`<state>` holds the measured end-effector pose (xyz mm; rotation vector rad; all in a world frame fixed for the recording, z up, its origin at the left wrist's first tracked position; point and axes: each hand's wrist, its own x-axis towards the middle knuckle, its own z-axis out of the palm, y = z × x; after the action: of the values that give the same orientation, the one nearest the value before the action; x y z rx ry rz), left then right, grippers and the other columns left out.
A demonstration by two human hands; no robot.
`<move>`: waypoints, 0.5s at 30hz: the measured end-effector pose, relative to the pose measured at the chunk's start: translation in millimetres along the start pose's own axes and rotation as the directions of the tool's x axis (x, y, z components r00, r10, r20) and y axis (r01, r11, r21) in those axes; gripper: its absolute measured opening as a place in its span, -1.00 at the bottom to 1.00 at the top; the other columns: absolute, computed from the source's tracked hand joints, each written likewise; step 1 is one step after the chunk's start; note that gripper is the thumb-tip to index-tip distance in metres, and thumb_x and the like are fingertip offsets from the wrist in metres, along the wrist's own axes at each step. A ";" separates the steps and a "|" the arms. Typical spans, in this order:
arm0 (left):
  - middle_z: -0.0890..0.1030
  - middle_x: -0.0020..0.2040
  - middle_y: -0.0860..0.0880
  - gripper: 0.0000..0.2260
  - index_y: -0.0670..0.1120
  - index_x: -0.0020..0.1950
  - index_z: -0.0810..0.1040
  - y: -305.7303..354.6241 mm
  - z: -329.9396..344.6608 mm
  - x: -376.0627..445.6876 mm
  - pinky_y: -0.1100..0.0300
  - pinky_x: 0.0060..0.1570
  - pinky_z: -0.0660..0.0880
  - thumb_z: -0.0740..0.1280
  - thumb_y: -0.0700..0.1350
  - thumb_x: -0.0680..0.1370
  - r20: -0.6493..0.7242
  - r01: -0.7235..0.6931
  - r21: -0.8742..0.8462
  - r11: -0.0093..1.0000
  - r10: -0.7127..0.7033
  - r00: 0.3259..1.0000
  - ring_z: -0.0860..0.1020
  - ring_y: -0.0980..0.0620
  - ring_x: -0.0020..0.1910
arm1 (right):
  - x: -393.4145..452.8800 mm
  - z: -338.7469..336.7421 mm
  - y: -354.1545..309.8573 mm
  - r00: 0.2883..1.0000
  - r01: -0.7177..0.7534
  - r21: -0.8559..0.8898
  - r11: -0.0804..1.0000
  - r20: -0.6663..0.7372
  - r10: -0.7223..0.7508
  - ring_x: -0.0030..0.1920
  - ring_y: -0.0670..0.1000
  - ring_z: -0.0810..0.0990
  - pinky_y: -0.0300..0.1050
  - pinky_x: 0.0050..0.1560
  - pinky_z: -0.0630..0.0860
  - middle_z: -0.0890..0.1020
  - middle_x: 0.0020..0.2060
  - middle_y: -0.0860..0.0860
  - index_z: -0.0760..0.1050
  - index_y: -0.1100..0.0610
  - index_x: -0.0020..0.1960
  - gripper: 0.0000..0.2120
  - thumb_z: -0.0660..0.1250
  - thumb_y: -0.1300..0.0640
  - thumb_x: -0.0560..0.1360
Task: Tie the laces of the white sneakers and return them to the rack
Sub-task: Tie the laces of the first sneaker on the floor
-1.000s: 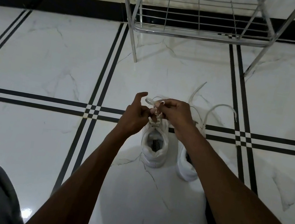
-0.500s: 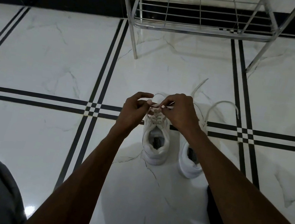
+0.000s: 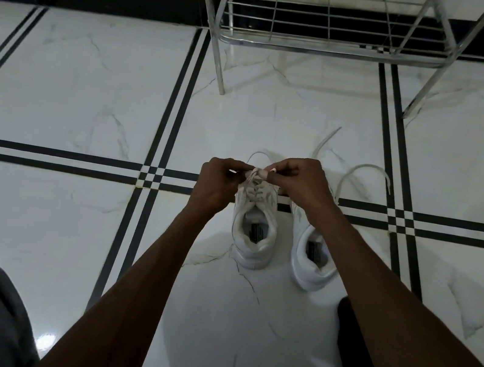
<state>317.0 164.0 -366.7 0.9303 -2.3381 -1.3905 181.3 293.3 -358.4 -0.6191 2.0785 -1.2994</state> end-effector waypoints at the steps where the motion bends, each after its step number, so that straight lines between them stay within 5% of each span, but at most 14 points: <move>1: 0.74 -0.03 -0.09 -0.84 -0.21 0.11 0.73 -2.0 -1.6 -0.4 0.44 -0.25 0.57 0.39 -0.28 0.59 -0.011 -0.020 0.041 0.999 0.020 1.000 0.64 0.36 -0.27 | 1.0 -4.1 1.7 0.999 -0.030 -0.059 0.998 -0.013 0.029 -0.20 0.01 0.73 -0.10 -0.16 0.66 0.75 -0.24 0.02 0.72 0.14 -0.15 -0.78 0.62 0.03 0.31; 4: 0.77 -0.09 -0.05 -0.88 -0.12 0.04 0.76 -18.0 -14.1 -5.1 0.15 -0.05 0.66 0.45 -0.16 0.57 -0.040 -0.008 0.201 0.980 0.016 0.999 0.69 0.18 -0.17 | 11.2 -21.7 19.3 0.973 -0.189 -0.365 0.912 -0.197 0.123 -0.13 0.07 0.71 -0.14 -0.06 0.62 0.74 -0.19 0.11 0.69 0.25 -0.14 -0.79 0.56 0.11 0.33; 8: 0.77 -0.17 -0.03 -0.89 -0.04 -0.01 0.78 -47.9 -37.5 -17.7 -0.01 -0.08 0.65 0.46 -0.10 0.54 -0.035 0.083 0.400 0.913 -0.075 0.997 0.69 0.01 -0.19 | 5.6 -35.4 33.0 0.899 -0.393 -0.496 0.774 -0.384 0.210 -0.01 0.20 0.68 -0.08 -0.06 0.60 0.67 0.02 0.21 0.63 0.22 -0.01 -0.71 0.53 0.13 0.31; 12: 0.75 -0.23 0.01 -0.89 -0.03 -0.11 0.78 -58.6 -38.8 -21.8 0.13 -0.19 0.61 0.46 -0.10 0.55 -0.006 0.154 0.320 0.935 -0.161 0.987 0.66 0.01 -0.26 | -4.1 -22.9 24.8 0.909 -0.364 -0.608 0.705 -0.397 0.127 0.02 0.26 0.67 0.04 -0.02 0.63 0.64 0.05 0.23 0.60 0.25 0.02 -0.78 0.45 0.20 0.40; 15: 0.76 -0.18 -0.03 -0.81 -0.09 -0.10 0.77 -58.8 -38.2 -23.1 0.29 -0.21 0.49 0.42 -0.04 0.60 -0.009 0.195 0.172 0.966 -0.197 0.980 0.67 -0.01 -0.15 | -7.2 -21.9 22.4 0.924 -0.277 -0.597 0.752 -0.379 0.040 -0.04 0.21 0.69 -0.01 -0.10 0.61 0.69 -0.06 0.18 0.61 0.18 -0.12 -0.90 0.49 0.18 0.42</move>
<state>377.4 132.9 -395.7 1.2373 -2.4599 -1.2770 169.5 321.0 -369.6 -0.4860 2.8337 -0.5837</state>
